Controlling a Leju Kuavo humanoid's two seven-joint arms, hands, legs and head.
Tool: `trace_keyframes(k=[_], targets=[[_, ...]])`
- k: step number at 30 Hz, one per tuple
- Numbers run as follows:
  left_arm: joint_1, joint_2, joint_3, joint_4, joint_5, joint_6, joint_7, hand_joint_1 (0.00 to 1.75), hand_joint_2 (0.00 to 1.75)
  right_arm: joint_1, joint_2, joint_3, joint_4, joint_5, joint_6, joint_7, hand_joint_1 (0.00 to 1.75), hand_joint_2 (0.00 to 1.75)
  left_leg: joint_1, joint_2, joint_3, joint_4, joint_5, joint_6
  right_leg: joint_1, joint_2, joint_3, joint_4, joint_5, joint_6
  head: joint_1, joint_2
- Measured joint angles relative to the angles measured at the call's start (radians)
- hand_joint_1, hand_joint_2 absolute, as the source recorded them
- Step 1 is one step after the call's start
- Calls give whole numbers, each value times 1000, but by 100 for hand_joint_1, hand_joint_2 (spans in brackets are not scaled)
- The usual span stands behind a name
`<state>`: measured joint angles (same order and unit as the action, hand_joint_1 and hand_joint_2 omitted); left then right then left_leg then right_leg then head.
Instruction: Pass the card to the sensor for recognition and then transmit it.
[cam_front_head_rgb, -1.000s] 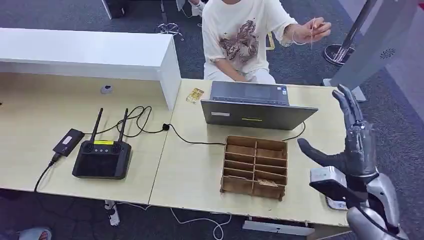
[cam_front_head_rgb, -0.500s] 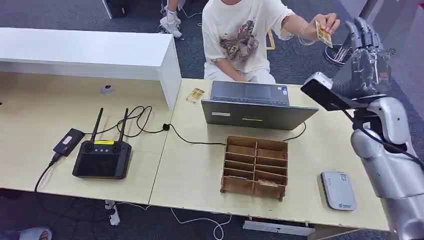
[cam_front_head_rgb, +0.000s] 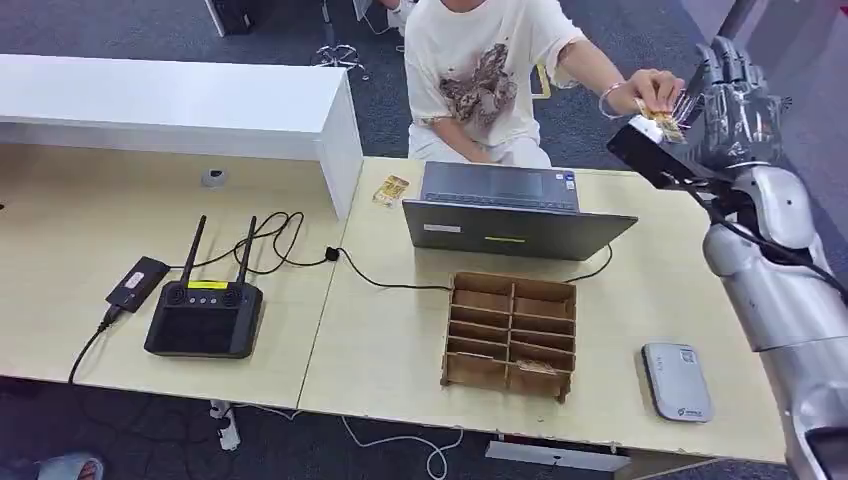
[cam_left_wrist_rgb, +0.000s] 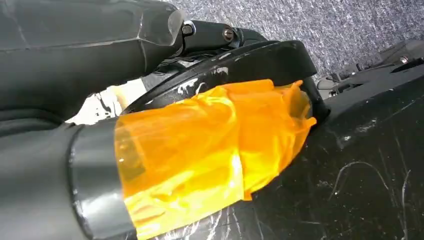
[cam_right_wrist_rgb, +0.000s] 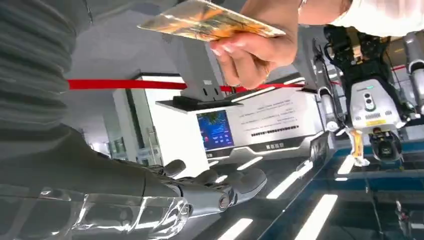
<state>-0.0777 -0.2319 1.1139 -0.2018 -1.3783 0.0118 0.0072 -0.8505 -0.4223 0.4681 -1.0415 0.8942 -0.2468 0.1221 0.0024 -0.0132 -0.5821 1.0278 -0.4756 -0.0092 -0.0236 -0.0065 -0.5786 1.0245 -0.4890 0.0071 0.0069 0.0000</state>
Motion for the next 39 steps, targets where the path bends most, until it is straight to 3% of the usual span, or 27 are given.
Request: trace_keyframes(k=[1, 2, 3, 5, 6, 27, 32, 39], targets=[[0, 0, 0, 0, 3, 0, 0, 0, 0, 0, 0, 0, 5, -4, -4, 0, 14, 175, 0, 0, 0, 0, 0, 0, 0, 0, 0, 0, 0, 0, 0, 0], [0, 0, 0, 0, 5, 0, 0, 0, 0, 0, 0, 0, 10, -8, -7, 0, 134, 175, 0, 0, 0, 0, 0, 0, 0, 0, 0, 0, 0, 0, 0, 0], [0, 0, 0, 0, 6, 0, 0, 0, 0, 0, 0, 0, 14, -14, -10, 0, 159, 175, 0, 0, 0, 0, 0, 0, 0, 0, 0, 0, 0, 0, 0, 0], [0, 0, 0, 0, 9, 1, 1, 0, 0, 2, -5, -4, 21, -30, -18, -1, 159, 175, 0, 0, 0, 0, 0, 0, 0, 0, 0, 0, 0, 0, 0, 0], [0, 0, 0, 0, 11, 2, 3, 0, 0, 5, -8, -11, 24, -38, -24, -6, 173, 175, 0, 0, 0, 0, 0, 0, 0, 0, 0, 0, 0, 0, 0, 0], [1, -1, 0, 0, 15, 16, 11, 0, 0, 37, -29, -54, 34, -55, -41, -26, 175, 175, 0, 1, 0, 1, 0, 0, 0, 0, -1, 0, 0, 0, 0, 0], [-5, -3, 0, 0, 26, 23, 43, 0, 0, 48, -29, -72, 32, -78, -73, -44, 175, 175, 0, 1, 0, 1, 0, 0, 0, 0, 0, 0, 0, 0, 0, 0], [-2, -4, 0, 0, 29, 21, 26, 0, 0, 92, -28, -113, -7, -139, -152, -83, 175, 175, 0, 1, 0, 1, 0, 0, 0, 0, 0, 0, 0, 0, 0, 0]])
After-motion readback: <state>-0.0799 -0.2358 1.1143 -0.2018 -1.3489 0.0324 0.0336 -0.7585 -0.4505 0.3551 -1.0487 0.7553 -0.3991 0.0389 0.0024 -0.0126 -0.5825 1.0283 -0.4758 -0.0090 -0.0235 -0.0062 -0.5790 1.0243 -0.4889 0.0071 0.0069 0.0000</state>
